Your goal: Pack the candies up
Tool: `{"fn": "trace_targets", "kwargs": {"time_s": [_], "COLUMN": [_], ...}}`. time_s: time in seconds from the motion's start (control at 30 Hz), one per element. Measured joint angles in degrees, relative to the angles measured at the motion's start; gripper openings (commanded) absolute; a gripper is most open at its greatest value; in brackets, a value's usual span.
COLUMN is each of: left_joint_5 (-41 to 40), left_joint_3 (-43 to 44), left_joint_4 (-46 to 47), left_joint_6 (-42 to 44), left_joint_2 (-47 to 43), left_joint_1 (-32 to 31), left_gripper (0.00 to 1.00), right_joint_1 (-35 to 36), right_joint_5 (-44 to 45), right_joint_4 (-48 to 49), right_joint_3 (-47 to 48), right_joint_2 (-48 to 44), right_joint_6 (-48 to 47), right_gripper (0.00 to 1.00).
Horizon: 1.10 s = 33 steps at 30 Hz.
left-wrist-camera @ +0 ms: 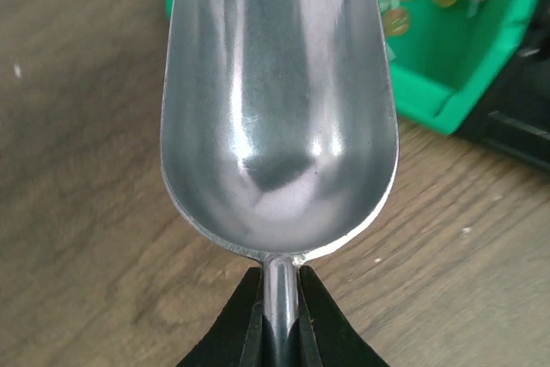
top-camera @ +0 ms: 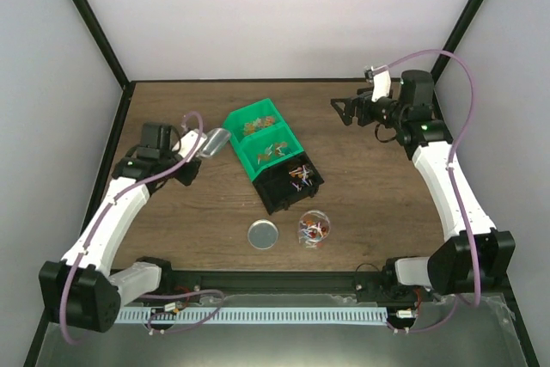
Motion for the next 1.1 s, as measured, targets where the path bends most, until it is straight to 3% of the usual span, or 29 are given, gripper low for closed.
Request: {"fn": "trace_targets", "kwargs": {"time_s": [0.27, 0.67, 0.87, 1.1], "left_joint_5": [2.47, 2.97, 2.99, 3.56], "left_joint_3": [-6.54, -8.33, -10.54, -10.78], "left_joint_4": [7.78, 16.31, 17.77, 17.38], "left_joint_6": [1.07, 5.49, 7.10, 8.39], "left_joint_2": [9.35, 22.49, 23.52, 23.74], "left_joint_1": [9.77, 11.13, 11.13, 11.13], "left_gripper": [0.04, 0.06, 0.25, 0.37], "right_joint_1": [0.02, 0.00, 0.00, 0.00], "right_joint_5": [0.24, 0.26, -0.28, -2.34], "right_joint_4": [1.07, -0.76, -0.85, -1.31], "right_joint_3": [-1.99, -5.40, -5.44, -5.57], "right_joint_2": [-0.61, -0.39, -0.37, -0.37], "right_joint_6": [3.39, 2.45, 2.32, 0.94], "right_gripper": [1.00, 1.00, 1.00, 1.00]}}
